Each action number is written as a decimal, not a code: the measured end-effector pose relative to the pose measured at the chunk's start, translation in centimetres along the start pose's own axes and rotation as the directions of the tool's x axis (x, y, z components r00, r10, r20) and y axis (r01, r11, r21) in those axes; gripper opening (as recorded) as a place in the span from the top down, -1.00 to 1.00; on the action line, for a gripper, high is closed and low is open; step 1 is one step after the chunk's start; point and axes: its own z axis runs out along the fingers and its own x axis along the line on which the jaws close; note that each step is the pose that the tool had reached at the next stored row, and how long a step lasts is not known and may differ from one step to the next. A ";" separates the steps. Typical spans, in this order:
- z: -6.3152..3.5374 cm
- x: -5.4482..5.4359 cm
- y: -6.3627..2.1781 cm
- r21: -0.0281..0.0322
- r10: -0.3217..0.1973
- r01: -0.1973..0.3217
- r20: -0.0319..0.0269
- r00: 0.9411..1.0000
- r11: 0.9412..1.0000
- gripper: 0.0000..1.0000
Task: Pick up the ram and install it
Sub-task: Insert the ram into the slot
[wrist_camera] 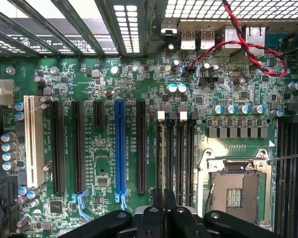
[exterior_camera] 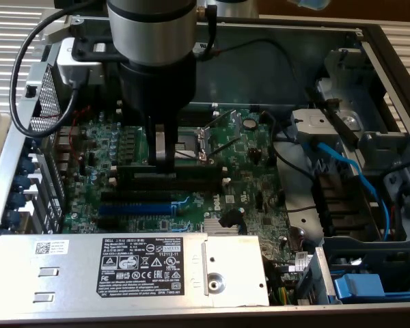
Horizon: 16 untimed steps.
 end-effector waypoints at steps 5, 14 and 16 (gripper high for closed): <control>0.15 0.0 -0.01 0.000 0.001 -0.001 0.000 1.000 1.000 0.76; 0.31 0.0 0.01 0.000 0.001 -0.001 0.000 1.000 1.000 0.76; 0.33 0.0 0.02 0.000 0.001 -0.001 0.000 1.000 1.000 0.76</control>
